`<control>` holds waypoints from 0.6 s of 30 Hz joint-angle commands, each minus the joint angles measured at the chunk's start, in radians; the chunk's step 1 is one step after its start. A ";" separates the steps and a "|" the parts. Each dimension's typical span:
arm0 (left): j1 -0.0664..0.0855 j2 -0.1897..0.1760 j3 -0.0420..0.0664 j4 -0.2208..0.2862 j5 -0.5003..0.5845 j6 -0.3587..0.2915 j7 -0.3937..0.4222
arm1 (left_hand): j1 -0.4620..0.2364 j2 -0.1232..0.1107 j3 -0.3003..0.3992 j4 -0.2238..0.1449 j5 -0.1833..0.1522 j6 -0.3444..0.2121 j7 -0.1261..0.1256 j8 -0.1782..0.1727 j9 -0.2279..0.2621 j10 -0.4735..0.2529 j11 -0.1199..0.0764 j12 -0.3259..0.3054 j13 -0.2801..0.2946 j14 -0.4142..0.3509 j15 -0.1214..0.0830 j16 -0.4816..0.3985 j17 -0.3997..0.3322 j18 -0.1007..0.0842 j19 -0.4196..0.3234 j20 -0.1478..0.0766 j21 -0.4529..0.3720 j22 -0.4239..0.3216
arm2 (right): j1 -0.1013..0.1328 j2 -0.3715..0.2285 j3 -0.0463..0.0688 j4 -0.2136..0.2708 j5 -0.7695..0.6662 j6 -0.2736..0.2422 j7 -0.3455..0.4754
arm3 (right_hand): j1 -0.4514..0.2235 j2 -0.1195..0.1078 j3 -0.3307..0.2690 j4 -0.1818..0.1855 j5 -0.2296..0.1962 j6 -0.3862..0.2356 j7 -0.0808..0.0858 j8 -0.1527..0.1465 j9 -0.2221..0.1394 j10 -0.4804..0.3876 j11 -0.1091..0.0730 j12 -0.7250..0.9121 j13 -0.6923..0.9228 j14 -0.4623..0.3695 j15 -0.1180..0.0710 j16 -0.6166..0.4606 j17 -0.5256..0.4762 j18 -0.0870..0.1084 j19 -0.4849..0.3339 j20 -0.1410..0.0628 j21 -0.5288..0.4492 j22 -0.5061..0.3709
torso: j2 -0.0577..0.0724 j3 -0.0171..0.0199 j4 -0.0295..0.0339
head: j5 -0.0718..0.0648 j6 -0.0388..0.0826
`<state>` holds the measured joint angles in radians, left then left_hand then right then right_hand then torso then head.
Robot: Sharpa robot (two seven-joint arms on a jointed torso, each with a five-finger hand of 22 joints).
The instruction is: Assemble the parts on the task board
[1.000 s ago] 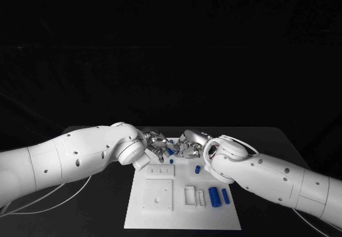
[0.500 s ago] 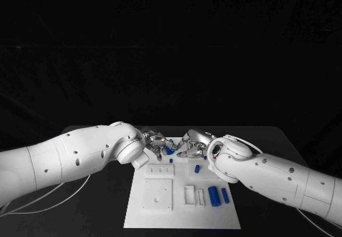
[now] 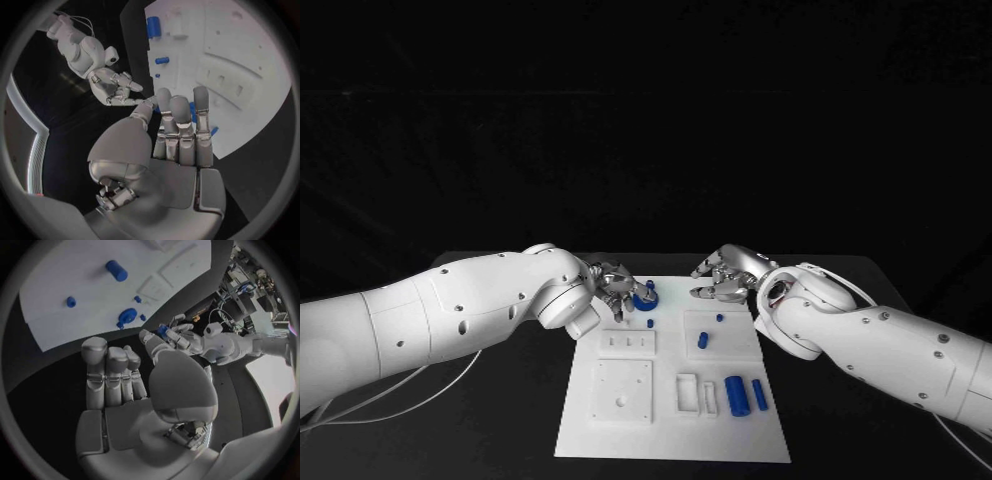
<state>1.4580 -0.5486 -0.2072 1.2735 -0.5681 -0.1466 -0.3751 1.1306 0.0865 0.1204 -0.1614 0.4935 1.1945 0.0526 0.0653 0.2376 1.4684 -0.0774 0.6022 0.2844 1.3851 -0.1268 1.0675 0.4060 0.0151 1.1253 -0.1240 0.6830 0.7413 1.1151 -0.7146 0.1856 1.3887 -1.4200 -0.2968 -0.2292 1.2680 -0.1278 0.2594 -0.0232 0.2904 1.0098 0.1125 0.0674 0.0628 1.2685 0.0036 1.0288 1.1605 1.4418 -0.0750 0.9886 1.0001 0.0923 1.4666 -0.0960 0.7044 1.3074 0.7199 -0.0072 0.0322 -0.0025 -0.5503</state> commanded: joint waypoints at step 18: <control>-0.021 0.035 -0.034 -0.045 -0.151 0.035 -0.055 | -0.092 0.033 0.064 -0.018 0.107 0.216 -0.124 0.005 0.986 0.045 -0.027 0.145 0.021 0.015 -0.015 0.102 0.089 0.011 0.044 -0.007 -0.027 0.142 | 0.023 -0.046 0.129 -0.027 0.128 -0.061 0.024 | -0.001 -0.014 0.027 -0.010 0.057 0.009 0.000 -0.006 -0.001 -0.004 -0.005 0.002 -0.001 0.002 0.003 0.001 0.004 0.006 0.053 0.004 -0.001 0.079 | 0.001 -0.0029 0.0033 | 0.001 -0.019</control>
<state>1.4390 -0.5169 -0.2415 1.2304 -0.6791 -0.1304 -0.4192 1.0362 0.1085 0.1781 -0.1855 0.6069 1.1947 0.0525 0.0647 0.3473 1.4778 -0.0893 0.7441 0.3052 1.4012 -0.1366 1.1672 0.4942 0.0151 1.1652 -0.1324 0.6574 0.8830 1.1381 -0.7597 0.3141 1.3638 -1.3183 -0.3441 -0.2168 1.2639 -0.1319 0.2805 -0.0331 0.3421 1.0125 0.1097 0.0674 0.0630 1.2685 0.0036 1.0287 1.1602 1.4418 -0.0750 0.9886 1.0035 0.0920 1.4666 -0.0961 0.7044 1.3073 0.7216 -0.0093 0.0341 -0.0020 -0.5664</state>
